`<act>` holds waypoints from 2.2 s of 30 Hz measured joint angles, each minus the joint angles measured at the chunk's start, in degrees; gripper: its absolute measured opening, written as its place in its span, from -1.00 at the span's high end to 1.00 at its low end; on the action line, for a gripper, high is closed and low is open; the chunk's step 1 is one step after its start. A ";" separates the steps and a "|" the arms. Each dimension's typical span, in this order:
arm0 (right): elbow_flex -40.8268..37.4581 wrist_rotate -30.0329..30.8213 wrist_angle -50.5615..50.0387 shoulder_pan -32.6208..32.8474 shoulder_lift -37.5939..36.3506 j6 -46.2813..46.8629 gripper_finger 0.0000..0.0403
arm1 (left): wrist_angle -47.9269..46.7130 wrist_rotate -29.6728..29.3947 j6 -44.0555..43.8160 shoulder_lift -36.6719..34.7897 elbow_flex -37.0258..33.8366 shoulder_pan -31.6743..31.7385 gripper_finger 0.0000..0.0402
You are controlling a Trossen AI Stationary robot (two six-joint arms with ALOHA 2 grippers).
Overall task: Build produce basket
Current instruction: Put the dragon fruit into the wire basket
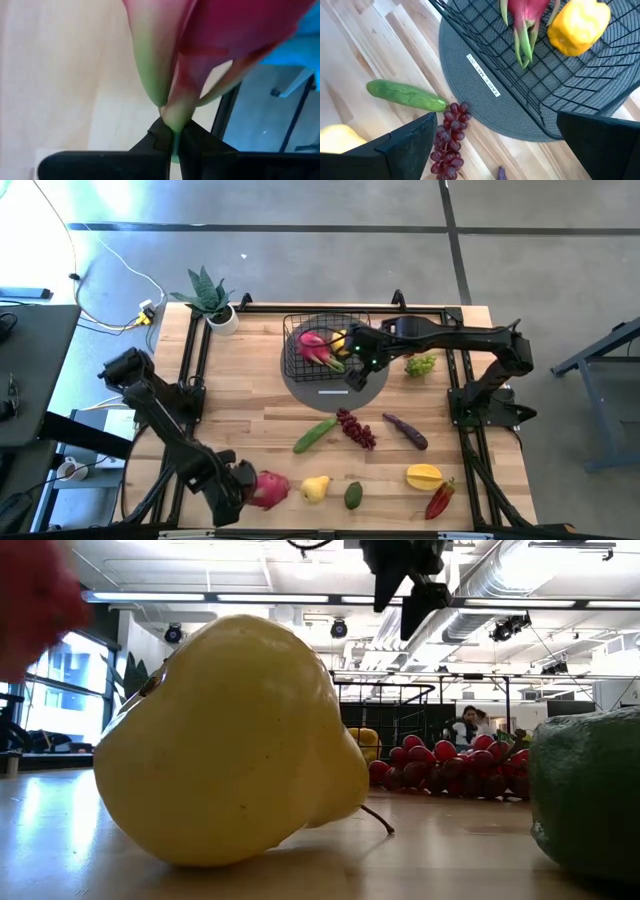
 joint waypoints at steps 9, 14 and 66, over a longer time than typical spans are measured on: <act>0.00 0.03 -0.18 0.00 -3.97 0.42 -0.95 | -1.72 -4.01 7.65 -5.31 0.00 8.81 1.00; 0.00 0.30 -1.09 0.00 -4.80 0.87 -0.95 | -3.21 -4.36 13.89 -7.82 0.00 14.81 1.00; 0.00 13.88 -3.02 -0.22 -5.66 15.98 -0.95 | 0.50 -15.18 75.49 -9.80 9.86 65.90 1.00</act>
